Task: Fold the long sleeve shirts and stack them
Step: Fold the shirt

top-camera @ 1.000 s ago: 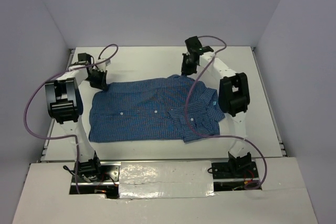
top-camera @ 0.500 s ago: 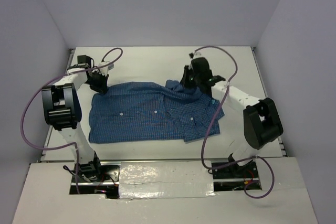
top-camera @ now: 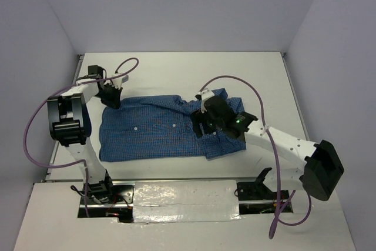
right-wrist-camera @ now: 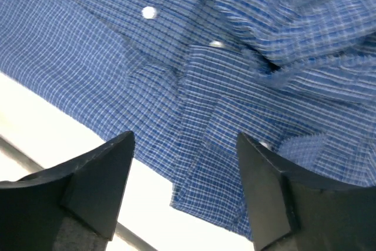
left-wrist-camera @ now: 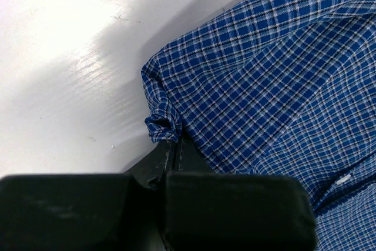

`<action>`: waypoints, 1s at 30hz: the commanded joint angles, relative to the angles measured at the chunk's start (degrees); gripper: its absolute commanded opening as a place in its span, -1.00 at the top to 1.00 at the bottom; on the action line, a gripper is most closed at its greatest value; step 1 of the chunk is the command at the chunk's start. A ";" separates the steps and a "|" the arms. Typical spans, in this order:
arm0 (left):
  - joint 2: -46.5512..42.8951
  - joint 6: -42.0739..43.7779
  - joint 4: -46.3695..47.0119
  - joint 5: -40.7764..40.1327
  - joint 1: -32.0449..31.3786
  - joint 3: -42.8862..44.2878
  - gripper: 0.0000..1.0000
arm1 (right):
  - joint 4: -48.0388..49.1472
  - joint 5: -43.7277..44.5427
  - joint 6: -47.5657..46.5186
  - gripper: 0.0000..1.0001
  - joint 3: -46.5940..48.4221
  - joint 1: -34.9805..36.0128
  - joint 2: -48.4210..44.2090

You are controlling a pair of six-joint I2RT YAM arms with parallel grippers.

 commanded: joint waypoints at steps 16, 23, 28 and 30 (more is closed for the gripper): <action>-3.52 0.07 1.40 -0.08 -0.93 -1.04 1.00 | -7.71 -1.58 -2.86 -0.71 37.21 -7.13 35.02; -3.52 0.51 1.49 -0.52 -0.93 -1.92 1.00 | -10.44 0.69 -2.16 -0.13 41.71 -7.04 43.04; -3.43 0.43 1.41 -0.69 -0.84 -1.83 1.00 | -10.35 3.15 -1.37 1.00 40.31 -7.83 40.41; -3.34 0.51 1.32 -0.69 -0.84 -1.66 1.00 | -10.80 3.59 -0.76 1.00 40.74 -8.97 38.92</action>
